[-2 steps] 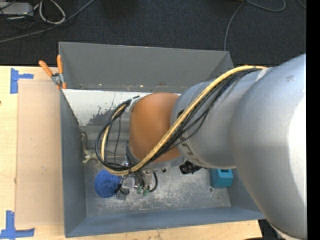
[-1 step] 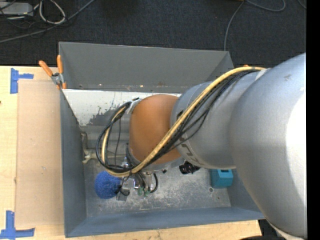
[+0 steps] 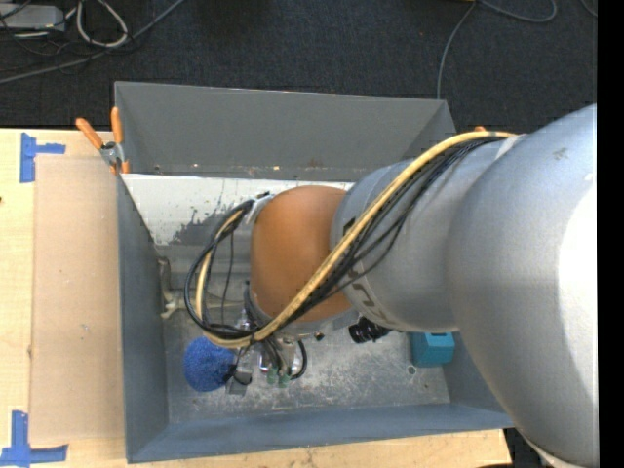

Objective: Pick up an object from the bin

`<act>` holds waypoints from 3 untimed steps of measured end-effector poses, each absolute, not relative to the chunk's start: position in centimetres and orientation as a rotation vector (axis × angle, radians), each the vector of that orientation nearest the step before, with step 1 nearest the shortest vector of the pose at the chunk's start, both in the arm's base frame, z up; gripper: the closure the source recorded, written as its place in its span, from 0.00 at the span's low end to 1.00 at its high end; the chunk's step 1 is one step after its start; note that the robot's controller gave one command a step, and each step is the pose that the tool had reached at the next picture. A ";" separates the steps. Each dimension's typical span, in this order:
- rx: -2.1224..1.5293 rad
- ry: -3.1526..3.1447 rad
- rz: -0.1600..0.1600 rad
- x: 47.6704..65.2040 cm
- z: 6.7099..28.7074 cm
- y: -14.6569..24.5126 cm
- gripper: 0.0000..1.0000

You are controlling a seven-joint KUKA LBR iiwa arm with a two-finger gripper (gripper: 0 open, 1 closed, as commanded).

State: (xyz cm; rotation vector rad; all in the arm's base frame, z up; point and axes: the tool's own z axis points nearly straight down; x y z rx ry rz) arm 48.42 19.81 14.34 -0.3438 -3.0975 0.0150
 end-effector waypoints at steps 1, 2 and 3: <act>-0.326 -3.102 0.015 48.5 14.4 19.9 1.00; -0.330 -3.099 0.017 48.5 14.1 20.5 1.00; -0.287 -3.102 0.017 49.2 14.5 21.7 1.00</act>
Offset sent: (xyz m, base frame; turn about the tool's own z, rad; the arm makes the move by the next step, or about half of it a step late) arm 0.0004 0.0209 0.0026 -0.0020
